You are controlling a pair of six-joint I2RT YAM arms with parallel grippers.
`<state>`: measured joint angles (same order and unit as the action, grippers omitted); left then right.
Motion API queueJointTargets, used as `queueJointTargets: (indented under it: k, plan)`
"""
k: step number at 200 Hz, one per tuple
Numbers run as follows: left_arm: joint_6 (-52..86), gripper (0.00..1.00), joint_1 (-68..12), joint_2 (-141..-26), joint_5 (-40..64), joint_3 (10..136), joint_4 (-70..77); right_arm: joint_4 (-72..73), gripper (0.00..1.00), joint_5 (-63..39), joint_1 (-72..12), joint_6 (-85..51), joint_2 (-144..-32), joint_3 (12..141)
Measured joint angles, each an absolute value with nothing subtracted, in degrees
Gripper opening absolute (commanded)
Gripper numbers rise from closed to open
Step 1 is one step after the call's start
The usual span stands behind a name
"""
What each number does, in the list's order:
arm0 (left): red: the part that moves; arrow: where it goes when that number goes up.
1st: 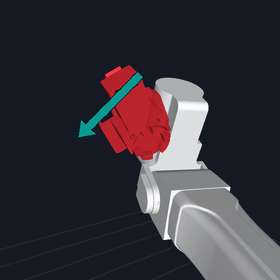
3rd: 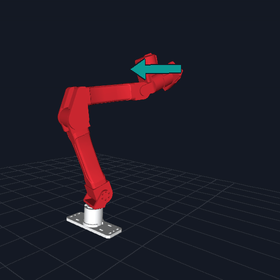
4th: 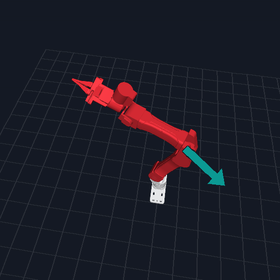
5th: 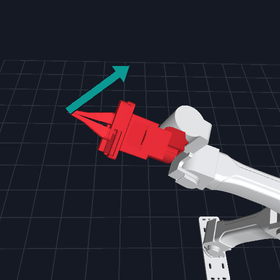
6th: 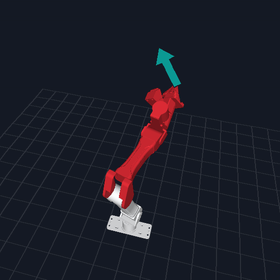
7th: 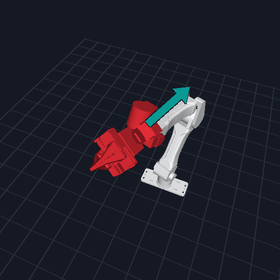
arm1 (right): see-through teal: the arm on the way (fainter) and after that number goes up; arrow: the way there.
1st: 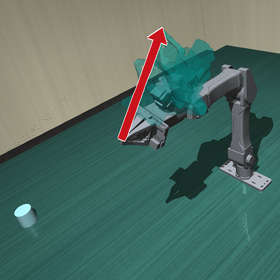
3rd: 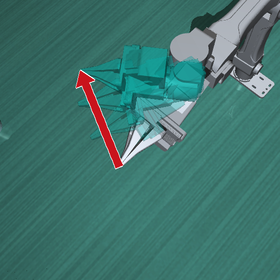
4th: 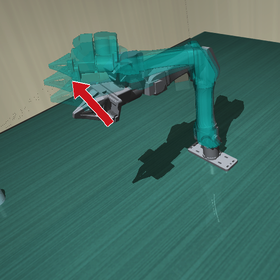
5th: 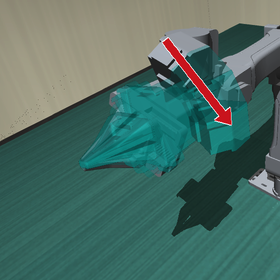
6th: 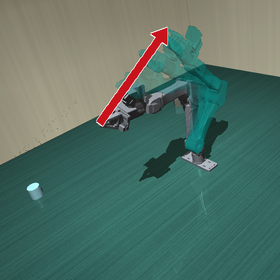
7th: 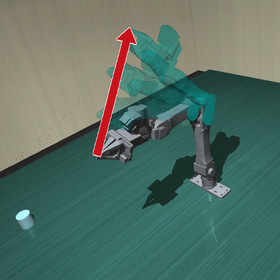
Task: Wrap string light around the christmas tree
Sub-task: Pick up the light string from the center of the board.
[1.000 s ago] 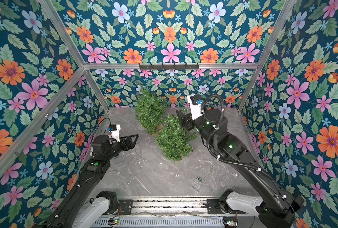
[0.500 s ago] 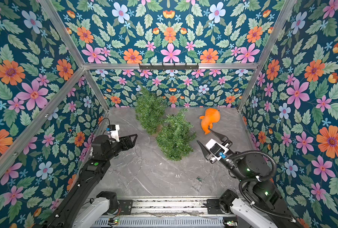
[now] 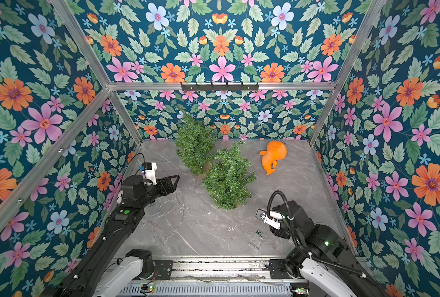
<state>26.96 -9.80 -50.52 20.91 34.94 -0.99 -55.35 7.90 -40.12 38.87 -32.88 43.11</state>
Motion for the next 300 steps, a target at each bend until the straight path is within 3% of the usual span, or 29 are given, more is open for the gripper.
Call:
queueJointTargets:
  k: [83, 149, 300]
  plan:
    - [27.11, 0.86, -9.76, -51.51, 20.93, 34.92, -1.04, -49.91, 0.46, 3.18, -39.88, 37.93, -44.64, 31.94]
    - [28.38, 0.86, -9.76, -51.57, 22.52, 34.59, -0.91, -44.31, 0.35, -0.30, -31.29, 37.47, -54.50, 31.79]
    - [29.45, 0.88, -9.65, -51.24, 24.23, 33.45, 0.05, -36.18, 0.34, -2.83, -20.93, 35.90, -67.96, 32.08]
